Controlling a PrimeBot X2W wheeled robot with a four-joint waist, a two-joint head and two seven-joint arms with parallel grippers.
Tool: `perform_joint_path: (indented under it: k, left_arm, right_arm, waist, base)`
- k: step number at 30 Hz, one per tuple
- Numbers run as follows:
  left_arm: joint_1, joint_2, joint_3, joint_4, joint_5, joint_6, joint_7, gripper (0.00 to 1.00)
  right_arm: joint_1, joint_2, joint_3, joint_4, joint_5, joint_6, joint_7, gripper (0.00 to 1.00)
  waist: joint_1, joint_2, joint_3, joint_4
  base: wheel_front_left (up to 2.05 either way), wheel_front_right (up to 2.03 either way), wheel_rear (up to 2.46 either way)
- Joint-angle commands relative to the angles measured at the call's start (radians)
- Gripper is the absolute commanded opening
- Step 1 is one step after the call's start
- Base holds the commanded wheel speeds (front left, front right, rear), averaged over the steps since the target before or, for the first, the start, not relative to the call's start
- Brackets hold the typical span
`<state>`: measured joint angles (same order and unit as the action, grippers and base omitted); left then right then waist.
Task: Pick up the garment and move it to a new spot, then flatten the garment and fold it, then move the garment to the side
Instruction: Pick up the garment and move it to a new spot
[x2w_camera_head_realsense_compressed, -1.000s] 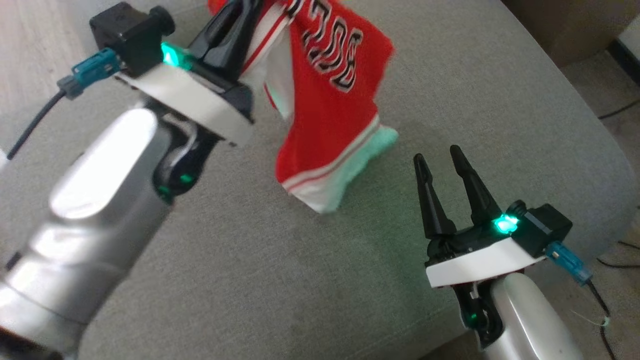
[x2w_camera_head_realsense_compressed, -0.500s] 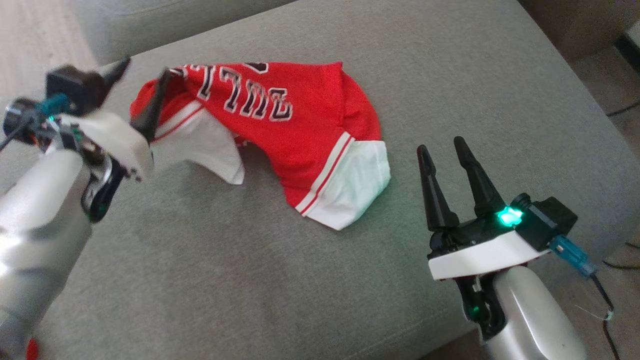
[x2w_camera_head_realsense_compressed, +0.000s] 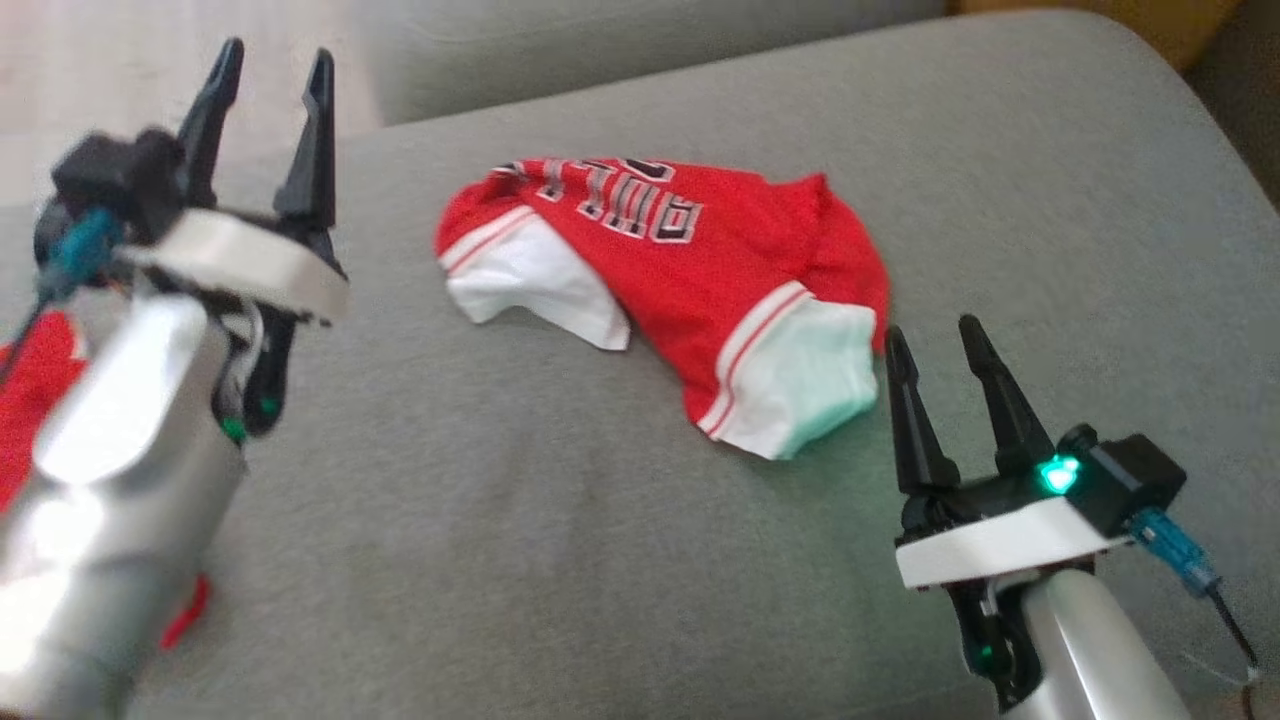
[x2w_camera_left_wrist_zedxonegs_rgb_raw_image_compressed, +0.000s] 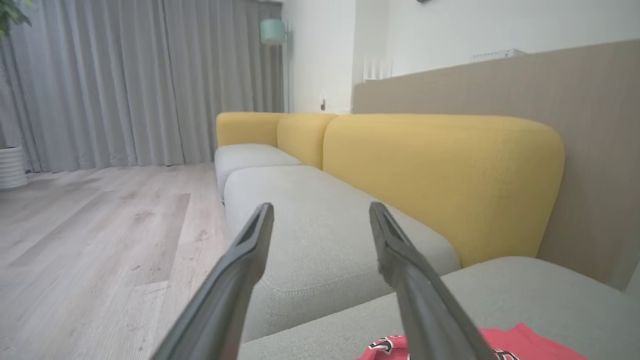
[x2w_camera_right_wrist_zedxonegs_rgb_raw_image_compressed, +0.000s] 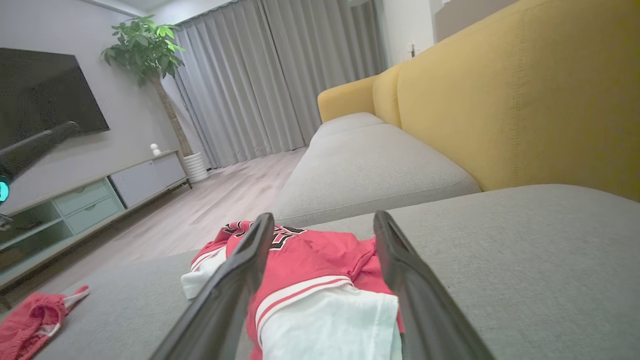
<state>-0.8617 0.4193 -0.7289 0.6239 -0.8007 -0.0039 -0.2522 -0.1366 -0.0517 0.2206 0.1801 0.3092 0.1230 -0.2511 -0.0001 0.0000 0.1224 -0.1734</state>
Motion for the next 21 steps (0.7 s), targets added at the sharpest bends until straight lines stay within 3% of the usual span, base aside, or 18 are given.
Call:
perform_joint_path:
  k: [1, 4, 7, 13, 17, 21]
  left_arm:
    - [0.000, 0.034, 0.065, -0.055, 0.015, 0.019, -0.009, 1.00]
    - [0.138, 0.034, 0.146, -0.201, 0.078, 0.070, -0.009, 1.00]
    - [0.342, 0.025, 0.208, -0.372, 0.214, 0.130, -0.009, 1.00]
    - [0.619, -0.062, 0.292, -0.529, 0.378, 0.183, -0.009, 1.00]
    - [0.722, -0.119, 0.361, -0.563, 0.425, 0.179, -0.009, 1.00]
    - [0.772, -0.159, 0.408, -0.560, 0.464, 0.143, -0.009, 1.00]
  right_arm:
    - [-0.010, 0.001, 0.013, -0.030, -0.011, 0.008, -0.011, 1.00]
    - [0.009, 0.001, -0.008, -0.031, -0.029, 0.008, -0.011, 1.00]
    - [0.035, 0.001, -0.020, -0.037, -0.057, 0.008, -0.011, 1.00]
    - [0.068, 0.001, -0.030, -0.043, -0.067, 0.008, -0.011, 1.00]
    - [0.077, 0.001, -0.035, -0.047, -0.062, 0.008, -0.011, 1.00]
    - [0.083, 0.001, -0.039, -0.047, -0.062, 0.008, -0.011, 1.00]
  waist:
    - [0.0001, 0.0000, -0.043, 0.057]
    - [0.0001, 0.0000, -0.065, 0.096]
    - [0.0001, 0.0000, -0.086, 0.134]
    - [0.0001, 0.0000, -0.106, 0.156]
    - [0.0001, 0.0000, -0.107, 0.160]
    - [0.0001, 0.0000, -0.107, 0.165]
  base:
    - [0.00, 0.00, 0.00]
    - [0.00, 0.00, 0.00]
    - [0.00, 0.00, 0.00]
    - [0.00, 0.00, 0.00]
    - [0.00, 0.00, 0.00]
    - [0.00, 0.00, 0.00]
